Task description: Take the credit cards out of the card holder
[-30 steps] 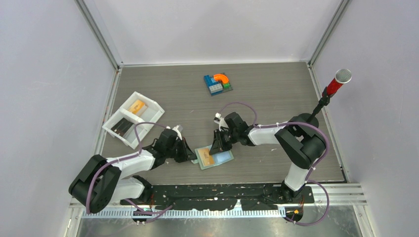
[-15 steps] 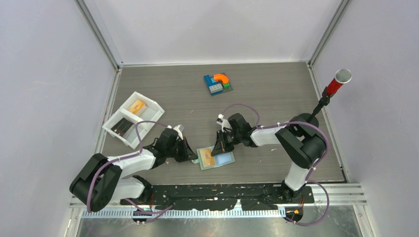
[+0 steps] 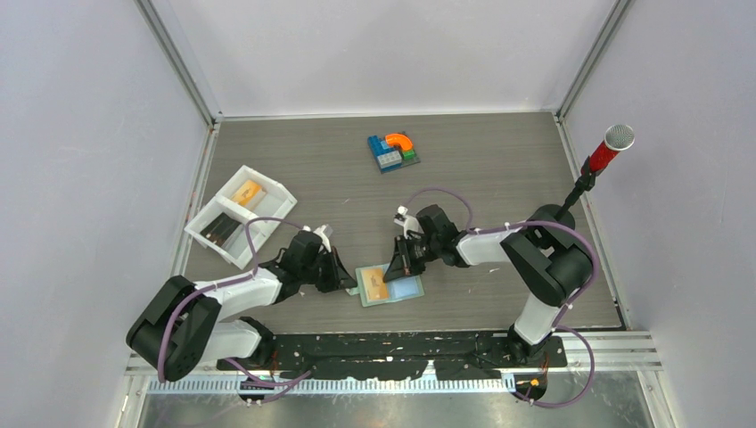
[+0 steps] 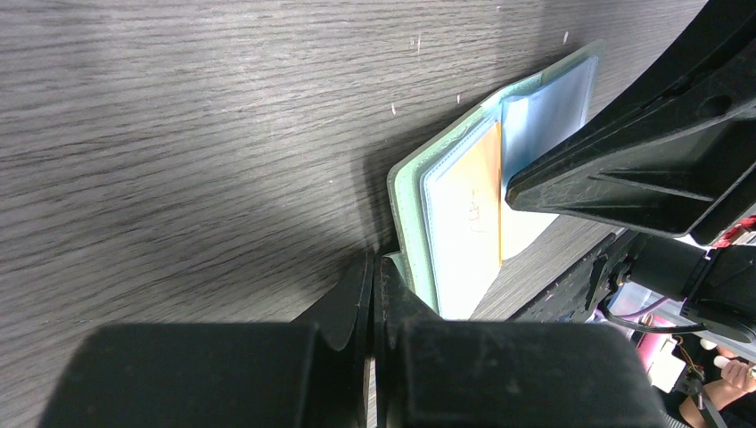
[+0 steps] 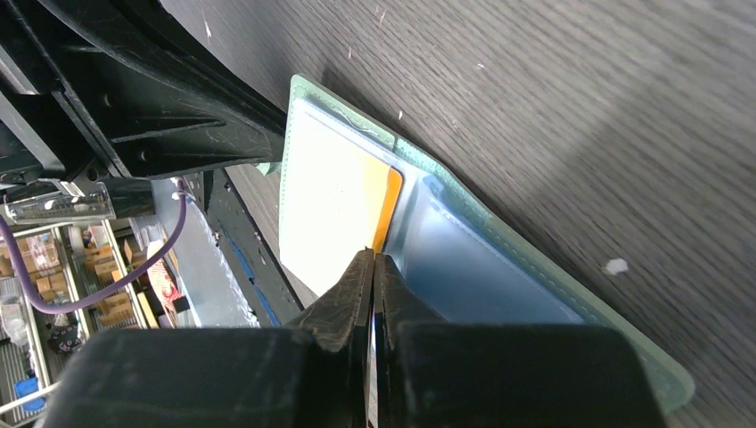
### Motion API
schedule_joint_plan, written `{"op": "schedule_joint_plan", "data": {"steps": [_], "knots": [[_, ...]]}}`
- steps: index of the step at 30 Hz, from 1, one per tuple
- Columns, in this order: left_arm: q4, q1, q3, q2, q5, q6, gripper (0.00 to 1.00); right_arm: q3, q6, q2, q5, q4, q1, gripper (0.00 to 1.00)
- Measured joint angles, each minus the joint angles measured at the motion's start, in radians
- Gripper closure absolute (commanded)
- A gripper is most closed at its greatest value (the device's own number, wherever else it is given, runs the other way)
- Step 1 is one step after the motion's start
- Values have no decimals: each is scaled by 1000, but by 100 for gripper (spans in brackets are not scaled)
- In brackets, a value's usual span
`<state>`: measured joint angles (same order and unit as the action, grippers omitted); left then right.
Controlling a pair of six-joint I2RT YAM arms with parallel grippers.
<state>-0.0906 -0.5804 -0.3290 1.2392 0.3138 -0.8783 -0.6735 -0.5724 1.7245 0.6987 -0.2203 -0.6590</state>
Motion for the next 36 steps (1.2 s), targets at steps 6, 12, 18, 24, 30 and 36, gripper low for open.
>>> {"op": "schedule_joint_plan", "data": {"steps": [6,12,18,24,30,36], "knots": [[34,0,-9,-8,-6,2,100,0,17,-35,-17,29,10,95],[100,0,-13,-50,-11,5,66,0,13,-54,-36,48,8,80],[224,-2,-38,-160,-34,11,53,0,-25,-79,-73,62,-36,68],[283,-28,-105,-216,-37,15,52,0,-52,-103,-116,61,-73,63],[270,-36,-116,-139,-37,21,72,0,-67,-103,-150,61,-78,59],[197,-36,-111,-47,-26,21,87,0,-74,-101,-178,60,-80,59]]}}
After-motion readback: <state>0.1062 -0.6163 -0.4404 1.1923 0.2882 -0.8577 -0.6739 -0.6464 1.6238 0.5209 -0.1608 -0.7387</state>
